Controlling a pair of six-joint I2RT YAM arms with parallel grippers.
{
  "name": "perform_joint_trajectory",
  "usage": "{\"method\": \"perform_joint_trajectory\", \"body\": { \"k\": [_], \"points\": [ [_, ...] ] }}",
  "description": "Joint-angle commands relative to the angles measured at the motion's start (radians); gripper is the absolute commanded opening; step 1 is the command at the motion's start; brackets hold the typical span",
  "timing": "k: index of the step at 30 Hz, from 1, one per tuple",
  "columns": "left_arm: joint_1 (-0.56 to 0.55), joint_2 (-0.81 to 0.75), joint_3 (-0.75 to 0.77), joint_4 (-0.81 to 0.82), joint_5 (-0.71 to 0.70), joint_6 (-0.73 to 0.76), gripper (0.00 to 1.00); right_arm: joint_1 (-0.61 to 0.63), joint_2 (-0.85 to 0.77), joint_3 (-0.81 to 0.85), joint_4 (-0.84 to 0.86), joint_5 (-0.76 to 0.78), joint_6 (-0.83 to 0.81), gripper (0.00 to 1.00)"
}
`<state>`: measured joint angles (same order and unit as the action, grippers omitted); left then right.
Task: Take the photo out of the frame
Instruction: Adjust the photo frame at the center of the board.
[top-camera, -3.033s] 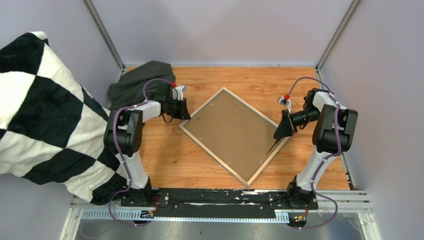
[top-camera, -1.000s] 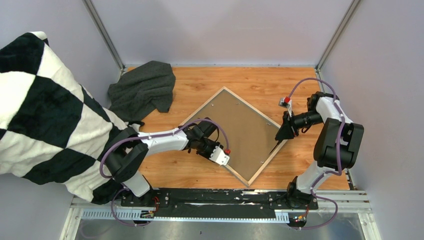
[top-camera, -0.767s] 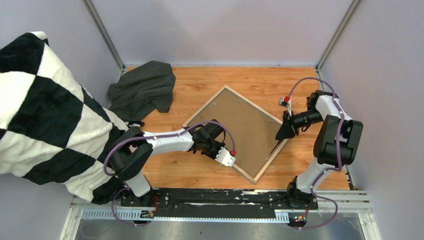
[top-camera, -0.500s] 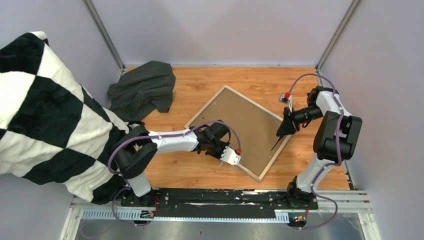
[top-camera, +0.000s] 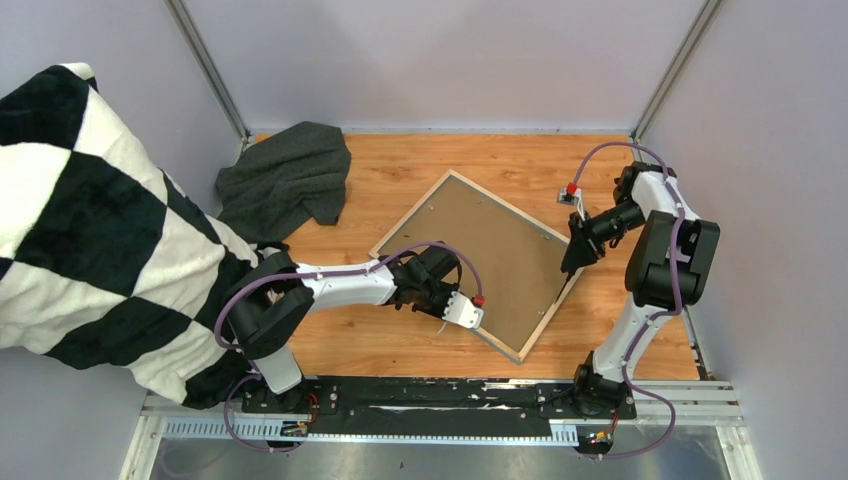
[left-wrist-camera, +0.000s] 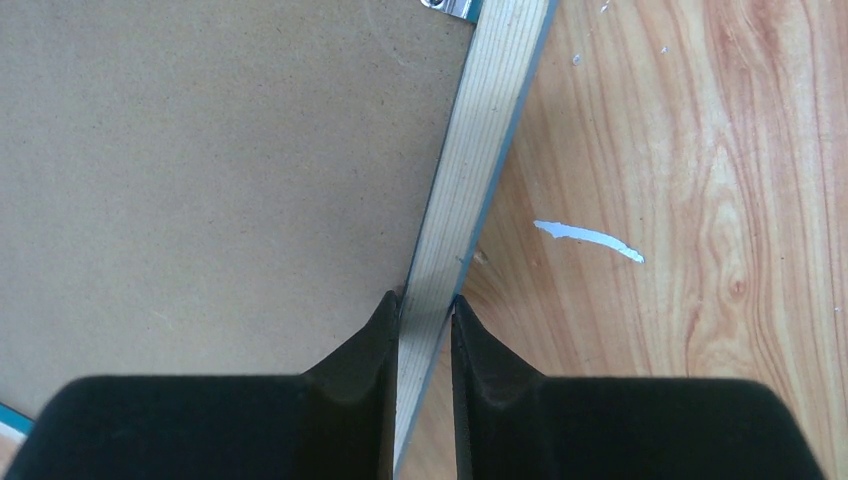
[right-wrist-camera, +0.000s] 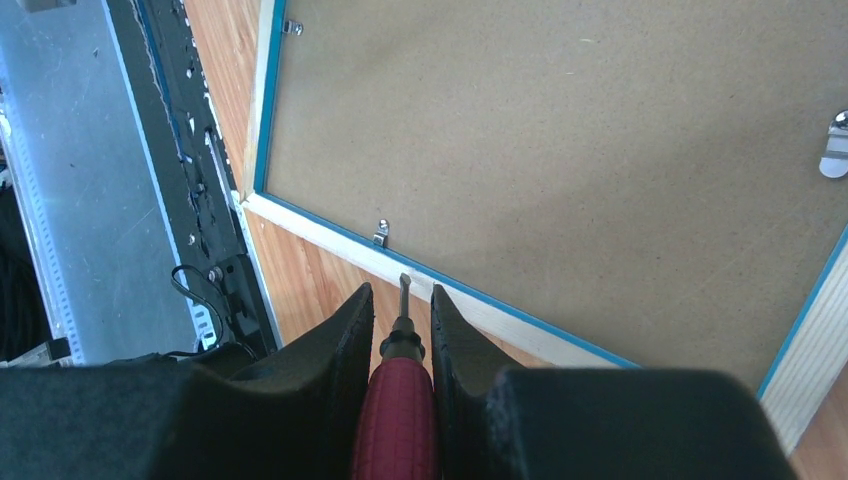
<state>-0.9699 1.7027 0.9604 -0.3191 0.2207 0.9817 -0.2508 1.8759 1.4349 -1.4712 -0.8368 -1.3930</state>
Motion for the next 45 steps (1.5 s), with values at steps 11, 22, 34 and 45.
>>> {"method": "perform_joint_trajectory", "body": {
  "k": [11, 22, 34, 45],
  "points": [
    [-0.007, 0.033, -0.045, 0.046, -0.037, -0.096, 0.00, 0.010, 0.090, 0.065, -0.134, -0.063, -0.082, 0.00],
    [-0.007, 0.032, -0.064, 0.095, -0.076, -0.087, 0.00, 0.022, 0.101, 0.065, -0.132, -0.054, -0.055, 0.00],
    [-0.007, 0.015, -0.118, 0.149, -0.052, -0.036, 0.00, 0.022, 0.137, 0.093, -0.082, -0.005, 0.014, 0.00],
    [-0.007, 0.019, -0.129, 0.152, -0.041, -0.014, 0.00, 0.023, 0.156, 0.142, -0.080, -0.031, 0.015, 0.00]
  ]
}}
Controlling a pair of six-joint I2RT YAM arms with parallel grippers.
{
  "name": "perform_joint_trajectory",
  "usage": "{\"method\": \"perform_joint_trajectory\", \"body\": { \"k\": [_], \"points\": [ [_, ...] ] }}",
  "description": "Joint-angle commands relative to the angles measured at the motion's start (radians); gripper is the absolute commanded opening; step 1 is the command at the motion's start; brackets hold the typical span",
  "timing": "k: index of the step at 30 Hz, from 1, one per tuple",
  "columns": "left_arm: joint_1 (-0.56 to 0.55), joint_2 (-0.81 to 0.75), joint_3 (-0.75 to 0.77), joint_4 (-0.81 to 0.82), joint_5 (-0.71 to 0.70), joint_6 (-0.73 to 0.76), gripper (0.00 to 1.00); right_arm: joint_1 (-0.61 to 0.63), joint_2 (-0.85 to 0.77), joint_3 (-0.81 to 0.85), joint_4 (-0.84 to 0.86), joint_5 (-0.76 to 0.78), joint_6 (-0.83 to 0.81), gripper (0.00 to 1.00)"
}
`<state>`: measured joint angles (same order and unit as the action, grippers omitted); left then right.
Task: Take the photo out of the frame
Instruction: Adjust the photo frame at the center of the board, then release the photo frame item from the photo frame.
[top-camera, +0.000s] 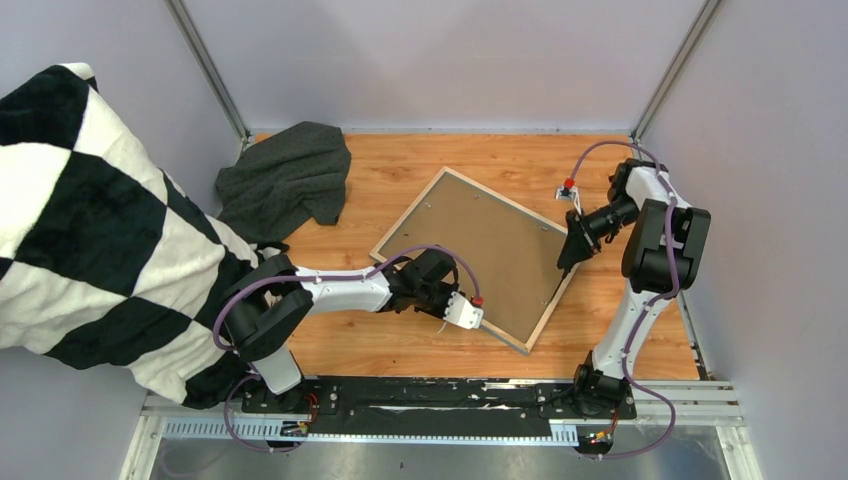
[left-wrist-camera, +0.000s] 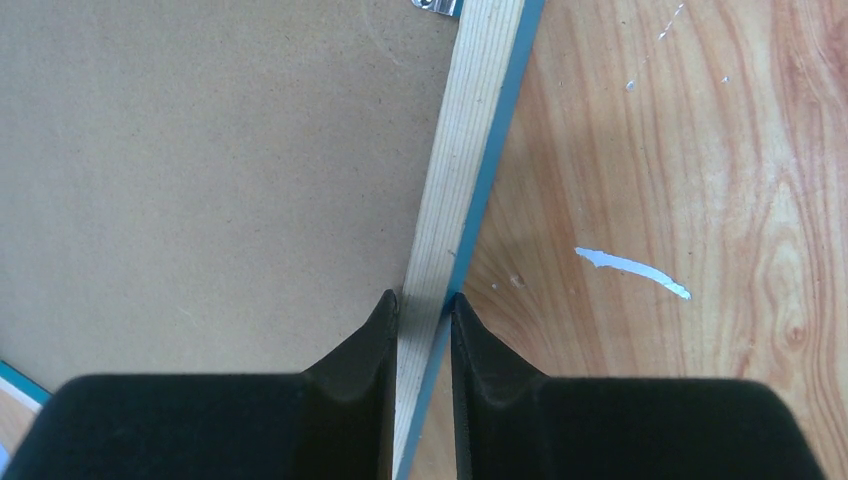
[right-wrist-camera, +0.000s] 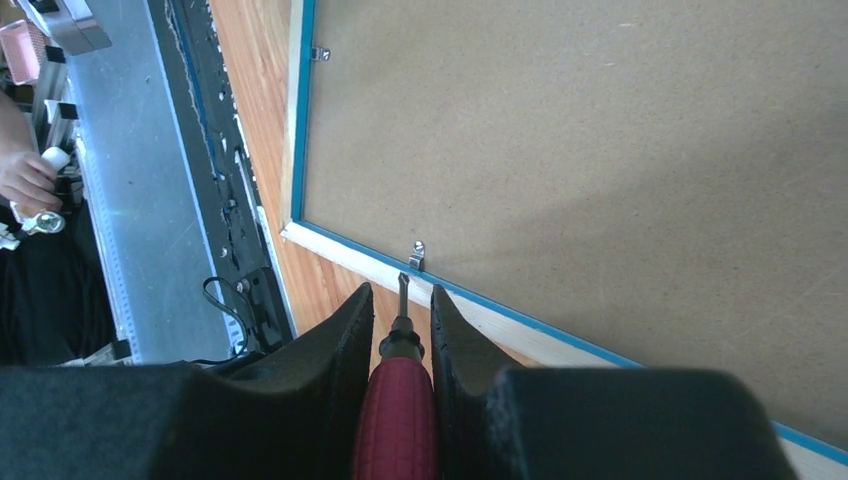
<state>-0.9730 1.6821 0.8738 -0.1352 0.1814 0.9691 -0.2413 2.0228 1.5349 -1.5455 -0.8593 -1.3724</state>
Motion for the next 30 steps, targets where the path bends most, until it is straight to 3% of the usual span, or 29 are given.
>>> {"method": "perform_joint_trajectory", "body": {
  "k": [1, 30],
  "points": [
    [-0.003, 0.040, -0.042, -0.032, -0.002, -0.001, 0.00, 0.013, 0.009, 0.049, -0.005, -0.016, -0.004, 0.00],
    [-0.004, 0.040, -0.045, -0.011, -0.018, -0.014, 0.00, 0.040, 0.080, 0.050, -0.055, 0.024, -0.026, 0.00]
  ]
}}
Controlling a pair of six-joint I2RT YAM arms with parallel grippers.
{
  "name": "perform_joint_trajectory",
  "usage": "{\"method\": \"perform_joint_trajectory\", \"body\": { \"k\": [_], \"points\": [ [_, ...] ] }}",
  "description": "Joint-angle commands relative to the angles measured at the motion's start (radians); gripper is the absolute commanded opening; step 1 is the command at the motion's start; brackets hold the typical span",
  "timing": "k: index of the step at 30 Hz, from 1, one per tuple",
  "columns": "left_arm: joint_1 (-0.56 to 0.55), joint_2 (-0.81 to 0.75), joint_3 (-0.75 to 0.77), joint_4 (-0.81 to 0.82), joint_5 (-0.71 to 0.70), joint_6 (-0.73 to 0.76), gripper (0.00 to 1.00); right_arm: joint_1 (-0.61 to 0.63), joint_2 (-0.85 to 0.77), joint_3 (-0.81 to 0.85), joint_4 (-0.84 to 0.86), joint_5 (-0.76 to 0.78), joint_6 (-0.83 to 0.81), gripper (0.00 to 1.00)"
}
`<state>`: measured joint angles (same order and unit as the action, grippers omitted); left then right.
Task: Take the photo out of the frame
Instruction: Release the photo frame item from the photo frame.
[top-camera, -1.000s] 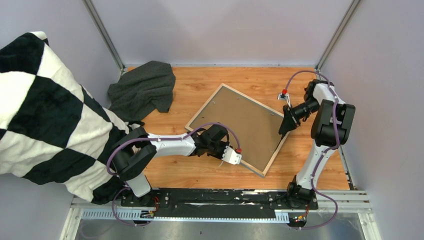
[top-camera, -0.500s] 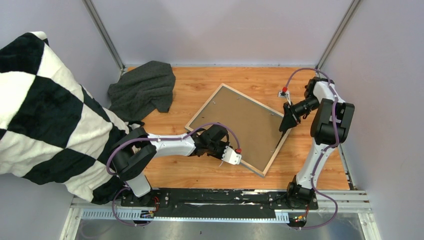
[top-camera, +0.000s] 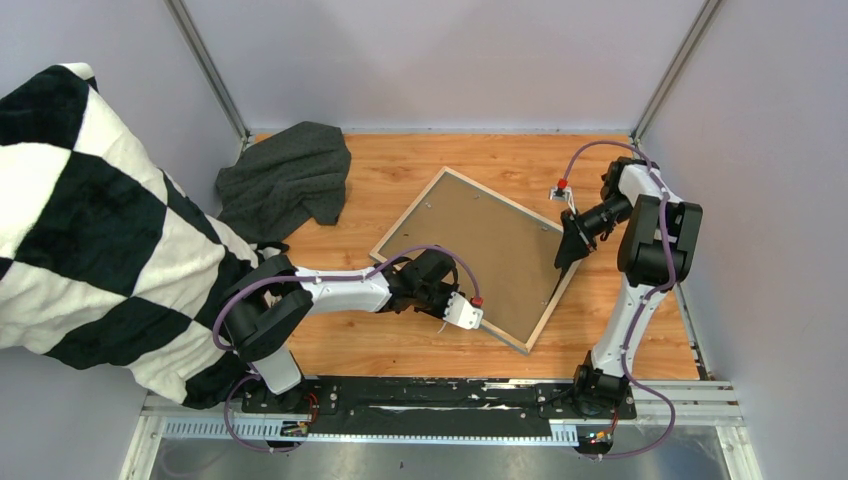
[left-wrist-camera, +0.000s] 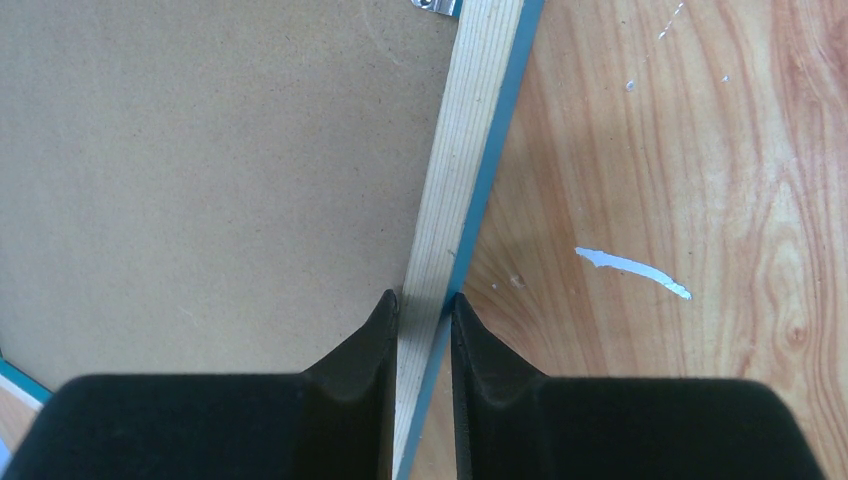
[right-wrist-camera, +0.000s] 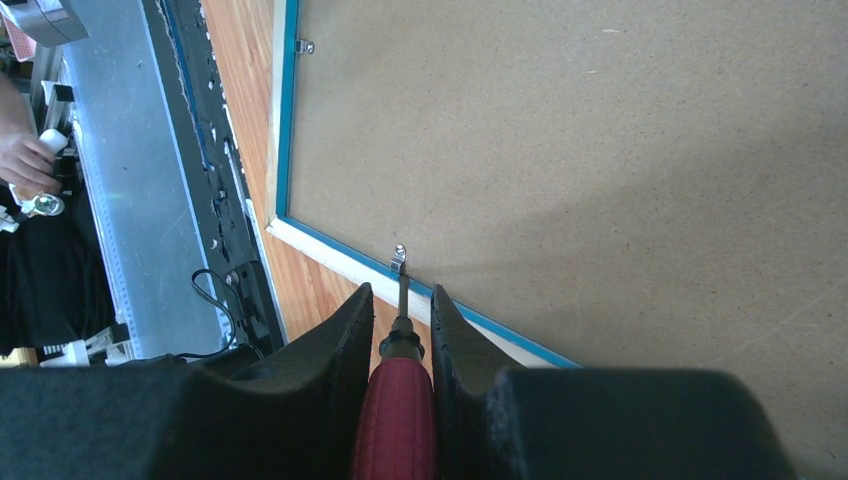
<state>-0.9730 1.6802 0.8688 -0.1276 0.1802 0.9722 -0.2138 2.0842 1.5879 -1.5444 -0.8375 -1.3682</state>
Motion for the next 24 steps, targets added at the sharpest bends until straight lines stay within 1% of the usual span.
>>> {"method": "perform_joint_trajectory", "body": {
  "k": [1, 6, 13, 24],
  "points": [
    [-0.004, 0.043, -0.040, -0.019, -0.016, -0.018, 0.00, 0.013, 0.019, -0.002, -0.060, -0.001, -0.031, 0.00],
    [-0.004, 0.044, -0.035, -0.019, -0.019, -0.025, 0.00, 0.018, 0.012, -0.013, -0.060, -0.008, -0.033, 0.00],
    [-0.003, 0.050, -0.022, -0.031, -0.022, -0.043, 0.00, 0.060, -0.007, -0.071, -0.062, 0.002, -0.063, 0.00],
    [-0.004, 0.059, -0.001, -0.059, -0.016, -0.056, 0.00, 0.079, -0.109, -0.074, -0.042, -0.034, -0.033, 0.00]
  ]
}}
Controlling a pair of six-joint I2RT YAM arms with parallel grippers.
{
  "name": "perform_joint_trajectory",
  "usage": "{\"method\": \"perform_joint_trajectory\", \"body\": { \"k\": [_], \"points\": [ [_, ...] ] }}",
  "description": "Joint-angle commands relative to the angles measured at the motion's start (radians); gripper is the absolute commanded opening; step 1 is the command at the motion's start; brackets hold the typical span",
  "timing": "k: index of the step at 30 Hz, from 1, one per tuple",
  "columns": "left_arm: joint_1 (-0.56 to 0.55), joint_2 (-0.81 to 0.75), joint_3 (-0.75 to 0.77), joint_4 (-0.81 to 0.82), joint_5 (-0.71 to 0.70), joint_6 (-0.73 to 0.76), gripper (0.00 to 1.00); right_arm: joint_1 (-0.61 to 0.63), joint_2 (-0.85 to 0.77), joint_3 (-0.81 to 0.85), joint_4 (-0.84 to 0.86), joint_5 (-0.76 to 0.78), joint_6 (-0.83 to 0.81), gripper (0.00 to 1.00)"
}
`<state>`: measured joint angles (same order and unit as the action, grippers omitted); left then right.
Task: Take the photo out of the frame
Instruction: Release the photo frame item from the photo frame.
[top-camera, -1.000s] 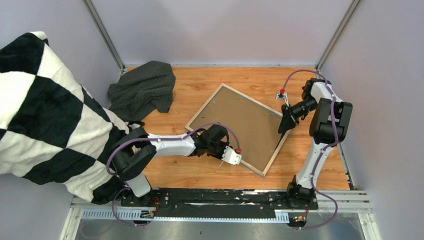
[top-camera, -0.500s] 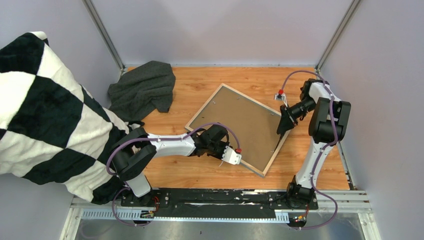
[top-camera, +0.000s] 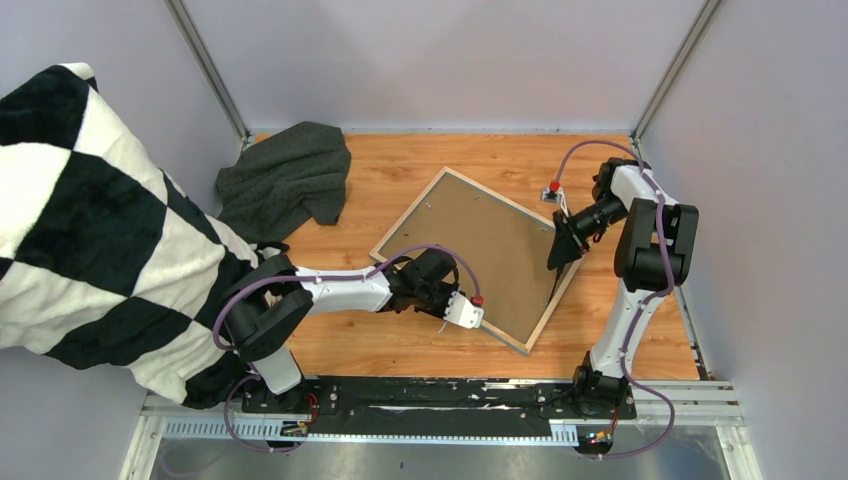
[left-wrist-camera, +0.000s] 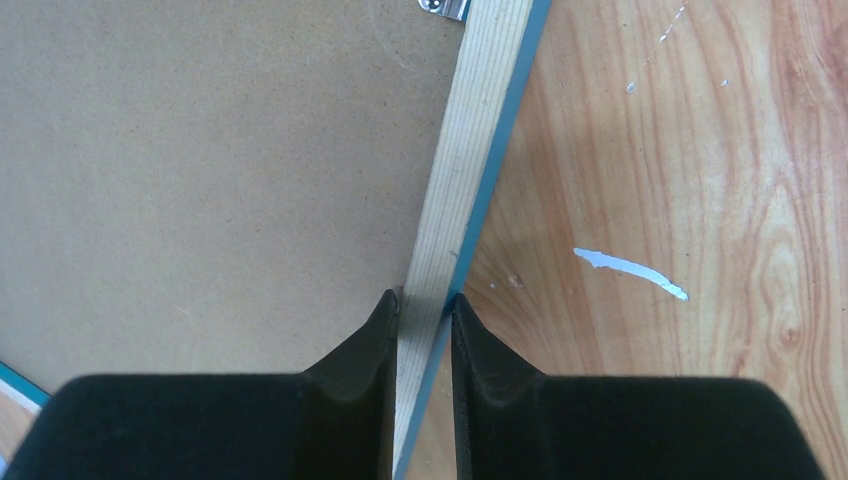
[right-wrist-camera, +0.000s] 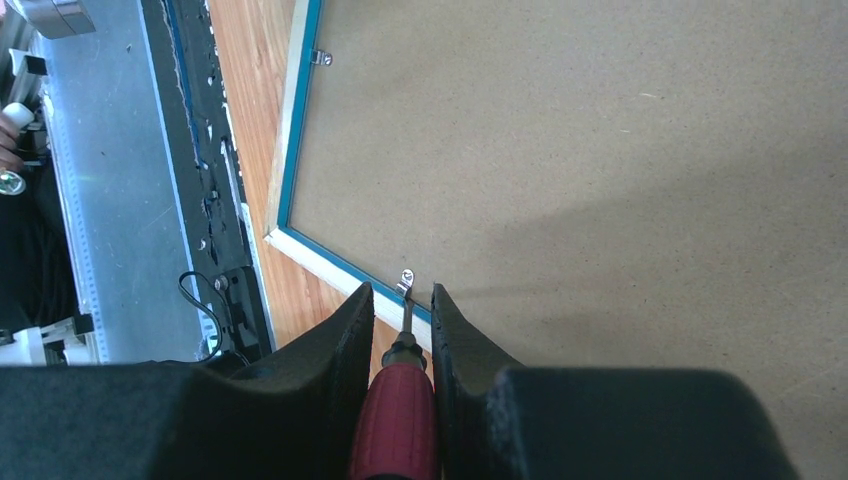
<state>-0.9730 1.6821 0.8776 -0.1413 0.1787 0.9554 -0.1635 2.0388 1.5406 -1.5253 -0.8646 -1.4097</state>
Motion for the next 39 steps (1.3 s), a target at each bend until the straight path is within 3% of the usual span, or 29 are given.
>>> {"method": "perform_joint_trajectory", "body": {
  "k": [1, 13, 39],
  "points": [
    [-0.003, 0.057, -0.009, -0.046, -0.015, -0.040, 0.00, 0.034, -0.074, -0.033, -0.052, -0.003, 0.016, 0.00],
    [-0.004, 0.043, -0.025, -0.037, -0.008, -0.024, 0.00, 0.026, -0.084, 0.024, 0.025, 0.004, 0.108, 0.00],
    [-0.005, 0.051, -0.022, -0.029, -0.019, -0.033, 0.00, -0.050, 0.073, 0.041, -0.081, -0.026, 0.006, 0.00]
  ]
}}
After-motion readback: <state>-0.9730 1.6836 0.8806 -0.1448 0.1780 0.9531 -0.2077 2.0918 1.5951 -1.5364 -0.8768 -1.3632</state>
